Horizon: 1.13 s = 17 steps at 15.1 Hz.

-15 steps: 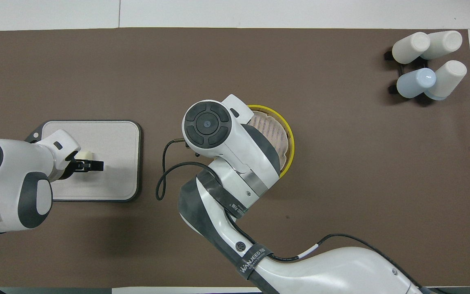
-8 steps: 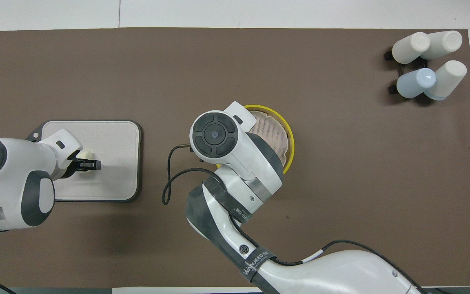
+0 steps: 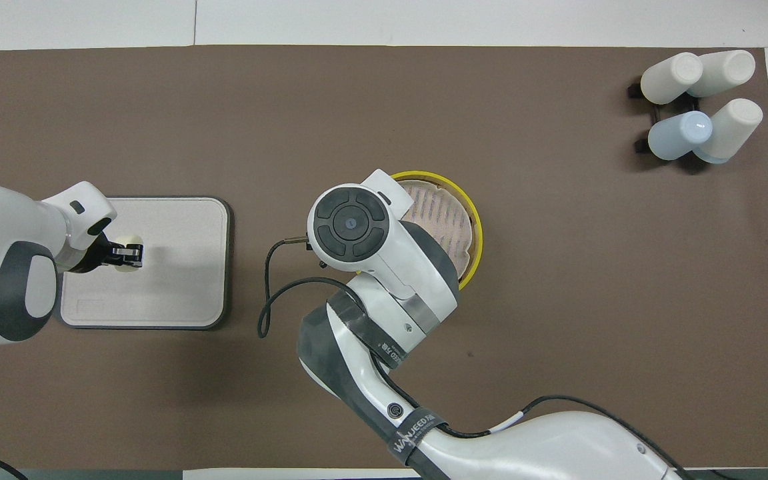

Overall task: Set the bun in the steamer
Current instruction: 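Grasp the steamer lid with the right gripper while the left gripper grasps the bun, then lift the lid aside with the right gripper while the left gripper lifts the bun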

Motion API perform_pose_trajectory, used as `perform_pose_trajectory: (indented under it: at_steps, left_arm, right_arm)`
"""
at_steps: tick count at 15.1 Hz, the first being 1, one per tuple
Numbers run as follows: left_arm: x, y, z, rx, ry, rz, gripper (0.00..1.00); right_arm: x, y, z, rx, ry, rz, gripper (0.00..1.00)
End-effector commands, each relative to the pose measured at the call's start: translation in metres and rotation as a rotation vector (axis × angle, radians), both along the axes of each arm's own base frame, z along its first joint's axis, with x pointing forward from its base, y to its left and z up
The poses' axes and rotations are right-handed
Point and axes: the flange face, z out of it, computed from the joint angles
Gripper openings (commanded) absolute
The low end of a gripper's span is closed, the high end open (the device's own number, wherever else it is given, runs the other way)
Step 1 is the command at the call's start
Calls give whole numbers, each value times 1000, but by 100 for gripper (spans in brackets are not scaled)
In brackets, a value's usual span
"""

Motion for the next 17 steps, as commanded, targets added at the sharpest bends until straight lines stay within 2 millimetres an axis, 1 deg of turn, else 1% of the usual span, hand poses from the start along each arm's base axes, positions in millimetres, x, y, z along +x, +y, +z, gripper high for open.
perform_pose_trajectory:
  at_steps: [1, 2, 3, 4, 5, 6, 7, 8, 10, 11, 12, 13, 14, 15, 16, 17]
  left_arm:
    - [20, -5, 72, -14, 45, 7, 30]
    - [22, -6, 98, -21, 56, 16, 30]
    - [22, -7, 119, -26, 63, 21, 30]
    - [21, -9, 137, -27, 65, 30, 30]
    - [20, -10, 154, -25, 55, 48, 30]
    - [19, -13, 161, -35, 53, 75, 30]
    - [20, -27, 164, -46, 47, 95, 30]
    - [20, -45, 165, -42, 34, 131, 30]
    - [19, -96, 166, -37, 1, 212, 30]
    - [17, -131, 162, -39, -16, 254, 30]
    - [13, -172, 159, -45, -41, 301, 30]
    - [11, -218, 144, -55, -54, 334, 30]
    - [8, -254, 130, -64, -64, 362, 30]
    - [2, -289, 117, -75, -74, 379, 30]
    - [-5, -329, 95, -90, -84, 393, 30]
    - [-12, -360, 75, -115, -101, 404, 30]
  right_arm:
    - [5, -14, 19, -13, 11, -20, 0]
    - [12, -15, 33, -31, 19, -22, 0]
    - [21, -23, 47, -42, 35, -25, 0]
    - [31, -40, 62, -54, 55, -20, 0]
    - [41, -61, 79, -60, 67, -3, 0]
    - [48, -89, 102, -58, 73, 24, 0]
    - [53, -122, 118, -53, 108, 50, 0]
    - [56, -152, 129, -56, 142, 81, 0]
    - [58, -209, 147, -71, 191, 145, 0]
    - [61, -240, 153, -72, 211, 179, 0]
    - [64, -271, 156, -69, 225, 211, 0]
    - [65, -300, 159, -64, 237, 246, 0]
    - [66, -332, 161, -59, 245, 270, 0]
    - [66, -358, 162, -55, 258, 294, 0]
    - [64, -377, 163, -50, 269, 318, 0]
    - [64, -391, 162, -49, 278, 332, 0]
